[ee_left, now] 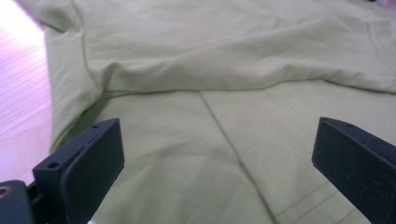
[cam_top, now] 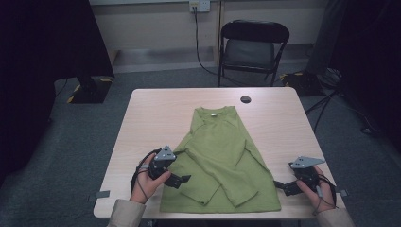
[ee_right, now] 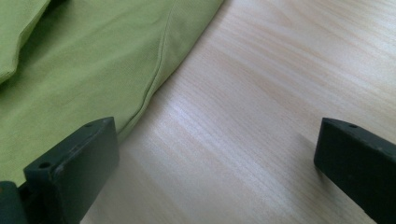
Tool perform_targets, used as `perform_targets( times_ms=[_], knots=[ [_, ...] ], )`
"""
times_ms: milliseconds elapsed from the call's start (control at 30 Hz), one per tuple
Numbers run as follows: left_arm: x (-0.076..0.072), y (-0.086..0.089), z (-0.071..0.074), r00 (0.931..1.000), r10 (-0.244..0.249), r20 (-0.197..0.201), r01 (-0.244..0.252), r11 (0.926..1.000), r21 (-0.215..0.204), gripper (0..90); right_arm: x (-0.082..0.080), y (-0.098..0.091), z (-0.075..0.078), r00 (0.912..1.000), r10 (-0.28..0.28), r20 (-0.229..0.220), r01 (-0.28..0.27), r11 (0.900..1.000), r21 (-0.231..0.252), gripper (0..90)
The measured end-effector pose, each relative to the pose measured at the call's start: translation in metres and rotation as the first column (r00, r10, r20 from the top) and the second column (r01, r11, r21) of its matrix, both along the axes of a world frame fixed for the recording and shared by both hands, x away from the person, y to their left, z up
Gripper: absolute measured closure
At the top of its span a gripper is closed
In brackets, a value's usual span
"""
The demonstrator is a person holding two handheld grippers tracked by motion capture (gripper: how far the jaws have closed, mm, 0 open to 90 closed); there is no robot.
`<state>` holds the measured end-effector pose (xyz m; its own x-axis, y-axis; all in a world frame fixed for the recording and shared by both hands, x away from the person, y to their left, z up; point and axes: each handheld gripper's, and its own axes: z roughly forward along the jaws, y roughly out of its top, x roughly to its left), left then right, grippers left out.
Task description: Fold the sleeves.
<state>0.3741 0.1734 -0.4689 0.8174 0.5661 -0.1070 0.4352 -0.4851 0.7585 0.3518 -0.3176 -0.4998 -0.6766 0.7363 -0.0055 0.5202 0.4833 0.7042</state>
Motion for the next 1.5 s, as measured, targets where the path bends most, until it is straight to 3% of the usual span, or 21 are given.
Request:
perform_targets(
  times_ms=[733,967,1033,1267,1500],
  knots=[
    [0.000,0.025,-0.022,0.9977,0.068,-0.005,-0.067,0.9966,0.047,1.9,0.000,0.000,0.000,1.0000,0.000,0.000,0.000,1.0000,0.000,0.0],
    [0.000,0.029,-0.027,0.9962,0.087,0.002,-0.087,0.9923,0.089,2.1,0.000,0.000,0.000,1.0000,0.000,0.000,0.000,1.0000,0.000,0.0],
    [-0.001,0.030,-0.029,0.9963,0.085,0.010,-0.086,0.9888,0.122,2.1,0.000,0.000,0.000,1.0000,0.000,0.000,0.000,1.0000,0.000,0.0],
    [-0.003,0.032,-0.030,0.9964,0.083,0.016,-0.085,0.9876,0.132,0.3,0.000,0.000,0.000,1.0000,0.000,0.000,0.000,1.0000,0.000,0.0],
    [-0.005,0.036,-0.032,0.9958,0.085,0.033,-0.089,0.9900,0.110,0.0,0.000,0.000,0.000,1.0000,-0.003,0.000,0.003,1.0000,0.000,0.0]
  ],
)
